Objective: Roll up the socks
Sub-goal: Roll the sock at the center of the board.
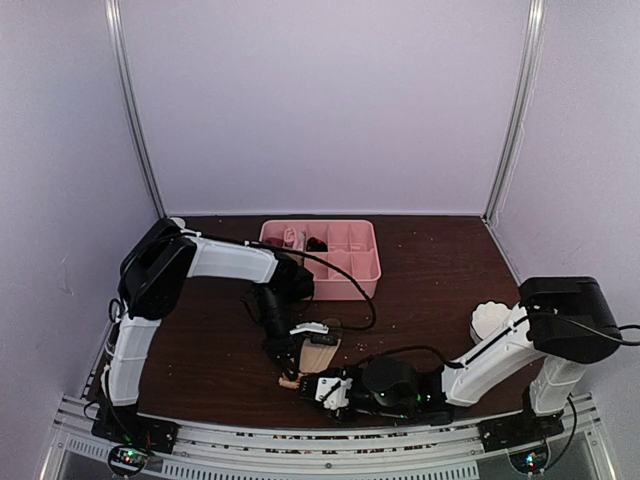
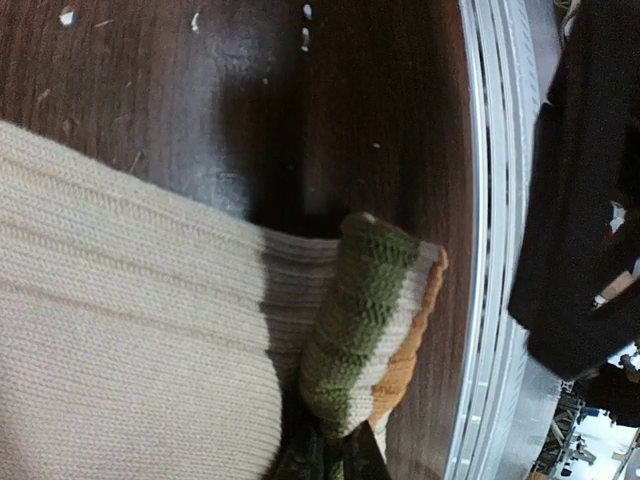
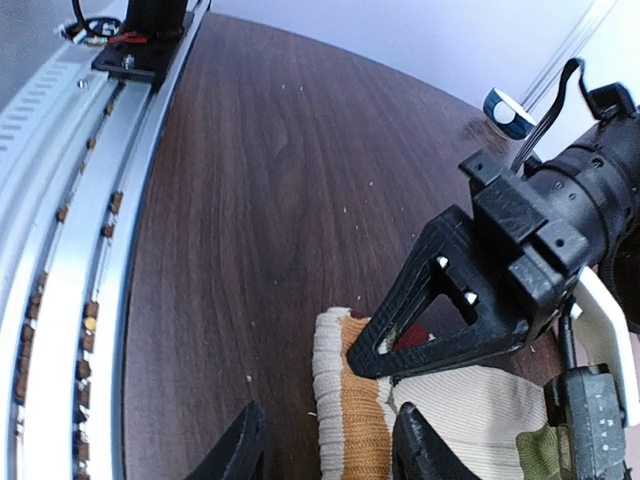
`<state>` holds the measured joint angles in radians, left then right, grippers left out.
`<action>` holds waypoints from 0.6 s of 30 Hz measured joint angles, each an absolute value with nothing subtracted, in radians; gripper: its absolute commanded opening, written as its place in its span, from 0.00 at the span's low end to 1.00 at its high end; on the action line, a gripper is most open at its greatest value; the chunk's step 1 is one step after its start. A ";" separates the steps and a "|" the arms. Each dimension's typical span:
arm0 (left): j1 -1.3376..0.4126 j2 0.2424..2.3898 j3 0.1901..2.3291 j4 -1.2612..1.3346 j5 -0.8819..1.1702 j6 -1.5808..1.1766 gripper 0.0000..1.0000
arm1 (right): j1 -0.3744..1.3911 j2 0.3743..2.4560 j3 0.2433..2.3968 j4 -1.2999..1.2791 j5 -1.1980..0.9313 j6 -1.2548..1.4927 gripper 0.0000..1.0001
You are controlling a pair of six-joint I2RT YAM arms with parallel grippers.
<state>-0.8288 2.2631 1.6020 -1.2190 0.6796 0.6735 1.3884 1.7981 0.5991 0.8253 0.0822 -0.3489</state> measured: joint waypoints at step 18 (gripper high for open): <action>-0.831 2.261 1.610 -1.225 0.665 0.682 0.20 | 1.287 1.944 0.731 0.686 -0.004 -0.439 0.25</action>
<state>-0.8314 2.2612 1.6100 -1.2255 0.6655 0.6819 1.2865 1.9442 0.7311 0.6861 -0.0040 -0.4389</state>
